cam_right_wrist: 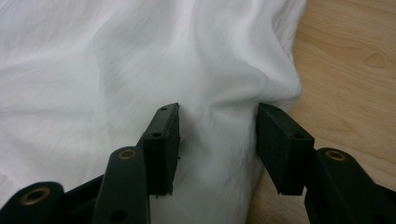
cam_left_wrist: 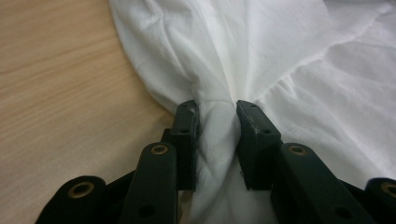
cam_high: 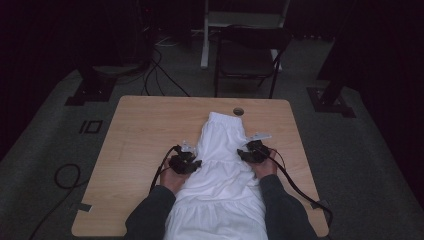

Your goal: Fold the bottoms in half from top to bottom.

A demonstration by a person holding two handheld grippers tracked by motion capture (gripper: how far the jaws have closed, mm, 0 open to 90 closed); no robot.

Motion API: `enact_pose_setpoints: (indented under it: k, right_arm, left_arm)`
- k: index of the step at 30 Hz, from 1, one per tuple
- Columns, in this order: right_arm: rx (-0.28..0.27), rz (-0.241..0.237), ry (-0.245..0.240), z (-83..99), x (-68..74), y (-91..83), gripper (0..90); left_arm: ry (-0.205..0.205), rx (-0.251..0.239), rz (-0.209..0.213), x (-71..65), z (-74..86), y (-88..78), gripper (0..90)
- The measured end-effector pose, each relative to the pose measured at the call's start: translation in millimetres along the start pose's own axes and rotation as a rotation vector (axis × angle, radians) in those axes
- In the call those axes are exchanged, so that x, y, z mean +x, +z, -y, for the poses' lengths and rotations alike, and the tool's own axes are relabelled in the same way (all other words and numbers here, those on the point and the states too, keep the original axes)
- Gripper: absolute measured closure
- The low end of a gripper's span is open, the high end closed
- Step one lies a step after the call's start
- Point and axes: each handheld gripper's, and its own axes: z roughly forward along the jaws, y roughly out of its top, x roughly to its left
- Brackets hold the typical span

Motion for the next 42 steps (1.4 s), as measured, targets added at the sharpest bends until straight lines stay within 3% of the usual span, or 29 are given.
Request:
enact_pose_setpoints:
  k: [1,2,3,10,14,16,19,25,26,28,31,33,38,42]
  right_arm:
    - [0.000,-0.003,-0.002,0.4,0.3,-0.4,49.9]
    - [-0.003,-0.006,-0.005,0.8,-0.2,-0.4,49.9]
    - [-0.003,-0.007,-0.005,0.8,-0.2,-0.5,49.9]
    - [-0.008,-0.005,-0.005,1.4,-0.3,-0.4,50.1]
    - [-0.014,-0.004,-0.003,2.2,-0.1,-0.5,50.2]
    - [-0.017,-0.004,-0.002,2.7,-0.2,-0.5,50.3]
    - [-0.019,-0.004,-0.003,3.0,-0.4,-0.5,50.5]
    - [0.025,-0.018,-0.005,-3.2,-1.9,-0.4,48.2]
    - [0.046,-0.010,0.011,-10.6,-5.7,-0.7,39.3]
    - [-0.010,0.029,0.039,-19.0,-12.5,-4.5,34.6]
    - [-0.043,-0.017,0.125,-31.9,-24.8,-2.7,28.6]
    - [-0.006,-0.026,0.143,-37.3,-28.2,5.5,26.5]
    - [0.066,-0.038,0.125,-34.6,-20.3,24.9,30.3]
    - [0.061,0.011,0.070,-32.5,-9.0,26.5,38.5]
  left_arm:
    - [-0.018,0.017,0.022,2.7,-2.5,-0.8,68.6]
    - [-0.014,0.016,0.008,4.1,-5.1,-1.0,56.4]
    - [-0.015,0.008,0.001,5.5,-7.6,-1.6,51.1]
    - [-0.106,-0.102,-0.008,30.5,-50.8,3.1,36.9]
    - [-0.102,-0.080,-0.051,35.0,-68.1,23.8,33.3]
    - [-0.124,-0.063,-0.050,36.6,-69.2,35.5,32.7]
    - [-0.125,-0.008,-0.048,35.8,-65.9,49.9,32.7]
    - [-0.087,0.014,-0.064,33.8,-66.0,50.7,48.4]
    - [-0.083,0.015,-0.063,33.8,-65.9,50.5,55.1]
    - [-0.077,0.015,-0.064,33.7,-65.5,50.4,58.9]
    - [-0.071,0.020,-0.061,32.4,-66.0,50.7,63.0]
    - [-0.067,0.025,-0.060,31.7,-66.3,50.7,64.3]
    - [-0.050,0.033,-0.052,30.2,-66.0,50.2,67.1]
    - [-0.039,0.046,-0.036,28.0,-65.5,49.2,72.3]
